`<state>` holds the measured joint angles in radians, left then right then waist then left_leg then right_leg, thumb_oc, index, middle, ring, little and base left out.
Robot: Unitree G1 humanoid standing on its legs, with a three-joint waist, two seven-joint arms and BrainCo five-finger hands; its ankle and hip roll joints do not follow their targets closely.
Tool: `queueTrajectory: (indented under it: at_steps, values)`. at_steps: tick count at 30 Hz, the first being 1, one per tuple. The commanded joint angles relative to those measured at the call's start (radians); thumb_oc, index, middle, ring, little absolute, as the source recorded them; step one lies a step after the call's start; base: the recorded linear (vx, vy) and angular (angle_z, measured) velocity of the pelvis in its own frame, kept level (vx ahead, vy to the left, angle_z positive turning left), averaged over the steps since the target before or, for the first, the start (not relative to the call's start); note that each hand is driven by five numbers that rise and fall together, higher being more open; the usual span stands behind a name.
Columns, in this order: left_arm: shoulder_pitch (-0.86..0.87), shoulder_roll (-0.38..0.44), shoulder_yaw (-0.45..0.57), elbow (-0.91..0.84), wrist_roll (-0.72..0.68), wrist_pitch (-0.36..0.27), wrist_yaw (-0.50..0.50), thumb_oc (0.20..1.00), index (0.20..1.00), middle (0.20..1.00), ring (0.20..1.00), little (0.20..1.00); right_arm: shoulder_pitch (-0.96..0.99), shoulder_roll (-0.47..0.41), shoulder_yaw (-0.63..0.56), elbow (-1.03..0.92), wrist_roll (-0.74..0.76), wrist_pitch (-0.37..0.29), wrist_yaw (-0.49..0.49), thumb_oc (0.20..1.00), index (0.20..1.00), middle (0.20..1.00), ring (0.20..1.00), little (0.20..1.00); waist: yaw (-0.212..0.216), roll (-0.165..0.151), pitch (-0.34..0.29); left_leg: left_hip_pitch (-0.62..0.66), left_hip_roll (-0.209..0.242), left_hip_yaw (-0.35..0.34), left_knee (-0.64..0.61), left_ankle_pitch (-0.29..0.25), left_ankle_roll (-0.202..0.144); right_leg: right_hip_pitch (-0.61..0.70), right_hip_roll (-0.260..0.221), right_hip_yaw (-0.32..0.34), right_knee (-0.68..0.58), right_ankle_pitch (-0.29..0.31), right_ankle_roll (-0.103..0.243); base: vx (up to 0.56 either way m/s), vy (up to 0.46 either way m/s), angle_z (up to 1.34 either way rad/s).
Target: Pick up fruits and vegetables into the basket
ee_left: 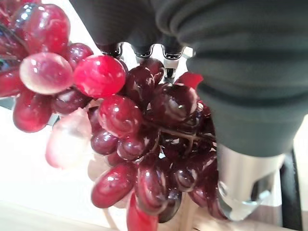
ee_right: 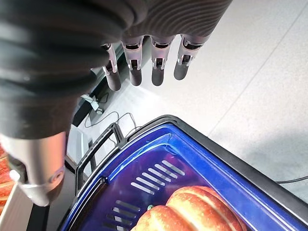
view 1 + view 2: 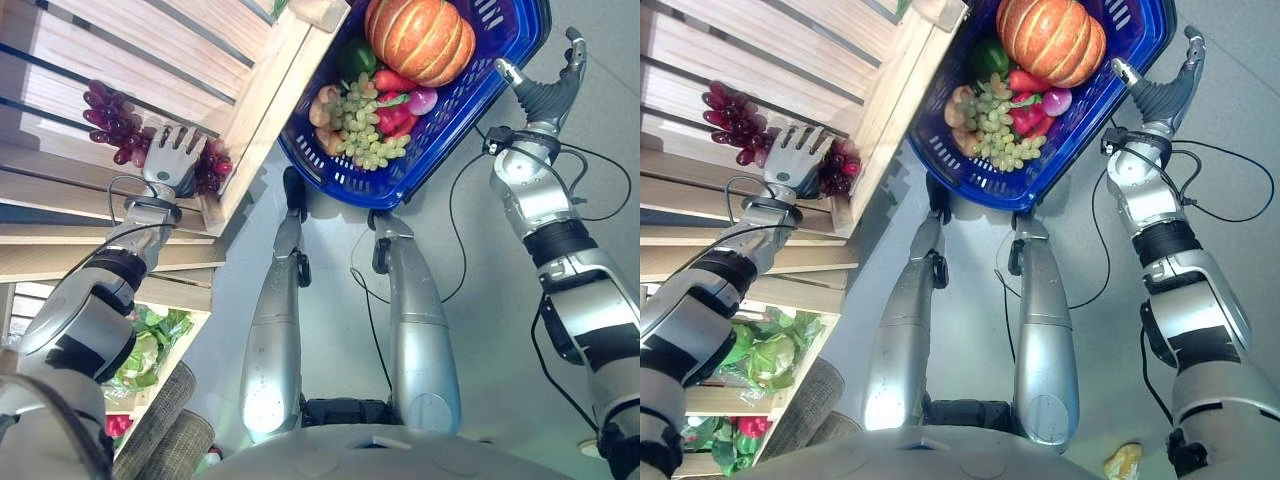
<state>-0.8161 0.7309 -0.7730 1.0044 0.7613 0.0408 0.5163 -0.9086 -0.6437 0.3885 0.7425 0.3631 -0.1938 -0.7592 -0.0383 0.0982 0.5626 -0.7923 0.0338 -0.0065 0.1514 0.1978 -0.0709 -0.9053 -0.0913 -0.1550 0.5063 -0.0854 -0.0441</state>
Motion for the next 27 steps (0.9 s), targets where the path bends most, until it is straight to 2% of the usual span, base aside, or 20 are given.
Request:
queueTrajectory:
  at_steps: [1, 2, 4, 5, 11, 21, 24, 27]
  values:
    - [0.049, -0.046, -0.006, 0.137, -0.025, 0.045, -0.121, 0.777, 0.777, 0.777, 0.777, 0.777, 0.01, -0.018, -0.009, -0.022, -0.006, -0.027, -0.008, 1.0, 1.0, 1.0, 1.0, 1.0, -0.004, -0.026, -0.043, -0.009, -0.047, 0.051, 0.137, -0.151, 0.015, 0.061, 0.027, 0.045, -0.199, 0.139, 0.127, 0.0, 0.0, 0.0]
    - [0.047, -0.048, -0.009, 0.145, -0.027, 0.044, -0.133, 0.62, 0.62, 0.62, 0.62, 0.62, 0.008, -0.017, -0.009, -0.019, -0.004, -0.028, -0.006, 1.0, 1.0, 1.0, 1.0, 1.0, -0.005, -0.027, -0.043, -0.009, -0.046, 0.051, 0.139, -0.152, 0.015, 0.061, 0.027, 0.047, -0.198, 0.138, 0.127, 0.0, 0.0, 0.0]
    - [0.043, -0.053, -0.015, 0.161, -0.024, 0.043, -0.156, 0.429, 0.429, 0.429, 0.429, 0.429, -0.001, -0.017, -0.006, -0.013, -0.002, -0.026, -0.004, 1.0, 1.0, 1.0, 1.0, 1.0, -0.007, -0.028, -0.043, -0.01, -0.046, 0.051, 0.143, -0.154, 0.015, 0.06, 0.027, 0.048, -0.196, 0.137, 0.127, 0.0, 0.0, 0.0]
    - [0.04, -0.053, -0.023, 0.17, -0.029, 0.04, -0.186, 0.2, 0.2, 0.2, 0.2, 0.2, -0.006, -0.018, -0.005, -0.012, -0.002, -0.023, -0.002, 1.0, 1.0, 1.0, 1.0, 1.0, -0.009, -0.029, -0.043, -0.01, -0.045, 0.052, 0.144, -0.155, 0.015, 0.061, 0.026, 0.048, -0.196, 0.138, 0.127, 0.0, 0.0, 0.0]
    - [0.047, -0.065, -0.037, 0.185, -0.053, 0.045, -0.23, 0.2, 0.2, 0.2, 0.2, 0.2, -0.016, -0.018, -0.005, -0.009, 0.003, -0.016, -0.003, 1.0, 1.0, 1.0, 1.0, 1.0, -0.012, -0.029, -0.043, -0.006, -0.045, 0.052, 0.143, -0.154, 0.015, 0.065, 0.029, 0.051, -0.197, 0.137, 0.126, 0.0, -0.001, -0.01]
    - [0.058, -0.072, -0.034, 0.204, -0.094, 0.037, -0.234, 0.2, 0.2, 0.2, 0.2, 0.2, -0.023, -0.015, -0.001, -0.006, 0.002, -0.018, -0.002, 1.0, 1.0, 1.0, 1.0, 1.0, -0.013, -0.026, -0.043, 0.0, -0.047, 0.052, 0.149, -0.157, 0.015, 0.07, 0.027, 0.052, -0.192, 0.133, 0.123, 0.0, 0.0, 0.0]
    - [0.064, -0.076, -0.003, 0.181, -0.338, 0.027, -0.227, 0.2, 0.2, 0.2, 0.2, 0.2, -0.02, -0.01, 0.002, -0.014, 0.002, -0.012, -0.005, 1.0, 1.0, 1.0, 1.0, 1.0, -0.01, -0.024, -0.043, 0.002, -0.048, 0.05, 0.142, -0.152, 0.014, 0.073, 0.029, 0.055, -0.197, 0.135, 0.12, 0.0, 0.0, 0.0]
    - [0.069, -0.088, 0.077, 0.158, -0.611, -0.025, -0.201, 0.2, 0.2, 0.2, 0.2, 0.2, -0.014, -0.007, 0.004, -0.032, 0.003, 0.0, -0.013, 1.0, 1.0, 1.0, 1.0, 1.0, -0.007, -0.023, -0.043, 0.002, -0.049, 0.049, 0.14, -0.148, 0.013, 0.071, 0.033, 0.059, -0.193, 0.134, 0.118, 0.0, 0.0, 0.0]
